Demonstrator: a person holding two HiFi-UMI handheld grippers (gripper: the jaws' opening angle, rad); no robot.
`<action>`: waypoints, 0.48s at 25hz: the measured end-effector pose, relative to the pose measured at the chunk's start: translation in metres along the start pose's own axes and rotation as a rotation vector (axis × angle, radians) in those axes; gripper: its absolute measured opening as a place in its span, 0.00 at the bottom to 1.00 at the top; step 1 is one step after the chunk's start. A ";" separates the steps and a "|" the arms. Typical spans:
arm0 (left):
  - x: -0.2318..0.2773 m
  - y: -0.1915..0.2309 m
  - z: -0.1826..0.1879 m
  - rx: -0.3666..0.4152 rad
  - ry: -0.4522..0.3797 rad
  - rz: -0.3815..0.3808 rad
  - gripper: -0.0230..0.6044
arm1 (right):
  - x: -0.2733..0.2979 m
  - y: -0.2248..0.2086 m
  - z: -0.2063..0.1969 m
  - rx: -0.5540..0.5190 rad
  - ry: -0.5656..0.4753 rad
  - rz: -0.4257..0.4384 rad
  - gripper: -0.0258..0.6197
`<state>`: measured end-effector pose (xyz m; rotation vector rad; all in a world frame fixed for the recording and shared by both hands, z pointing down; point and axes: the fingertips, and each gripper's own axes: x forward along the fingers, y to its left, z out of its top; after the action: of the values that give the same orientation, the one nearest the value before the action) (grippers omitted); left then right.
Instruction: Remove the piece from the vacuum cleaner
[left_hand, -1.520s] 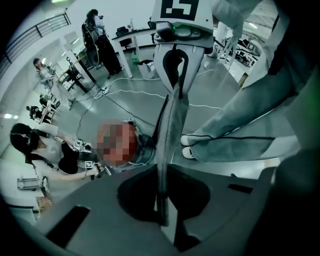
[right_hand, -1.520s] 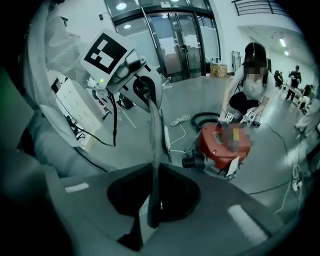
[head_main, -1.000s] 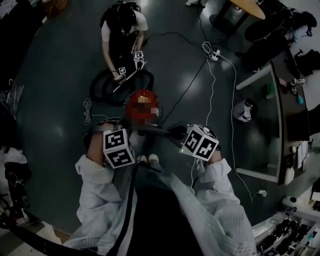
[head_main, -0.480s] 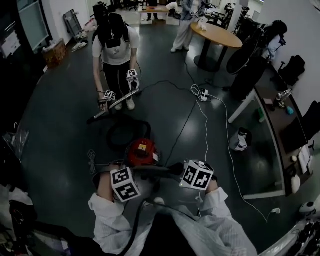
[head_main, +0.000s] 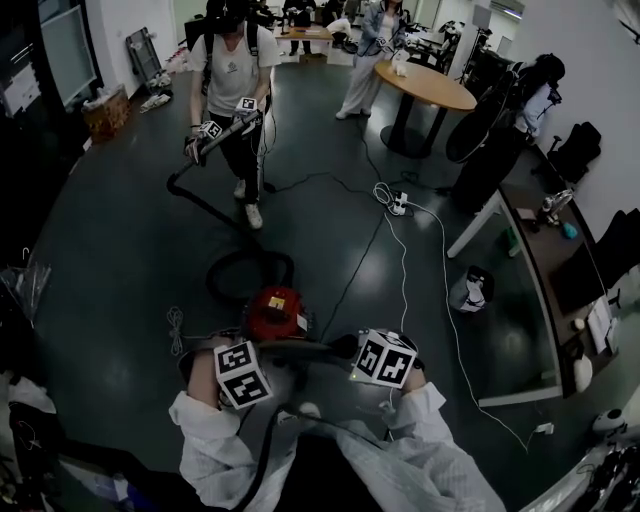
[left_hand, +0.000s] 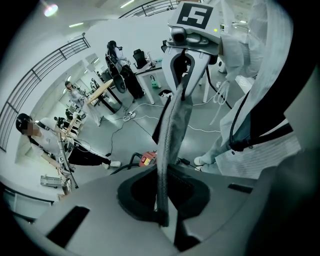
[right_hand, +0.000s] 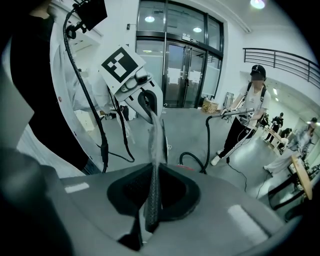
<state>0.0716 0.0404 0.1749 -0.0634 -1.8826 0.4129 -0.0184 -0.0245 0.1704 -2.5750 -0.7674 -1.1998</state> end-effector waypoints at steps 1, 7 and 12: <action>-0.001 -0.001 -0.001 0.000 -0.001 -0.001 0.06 | 0.000 0.001 0.001 0.000 -0.001 -0.003 0.06; -0.002 -0.009 -0.001 -0.002 0.002 -0.003 0.06 | -0.001 0.007 -0.002 0.006 -0.008 -0.007 0.06; -0.001 -0.008 -0.006 0.000 -0.003 -0.002 0.06 | 0.004 0.010 0.000 0.010 -0.009 -0.006 0.06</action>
<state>0.0789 0.0339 0.1781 -0.0608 -1.8851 0.4123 -0.0108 -0.0312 0.1738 -2.5731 -0.7810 -1.1839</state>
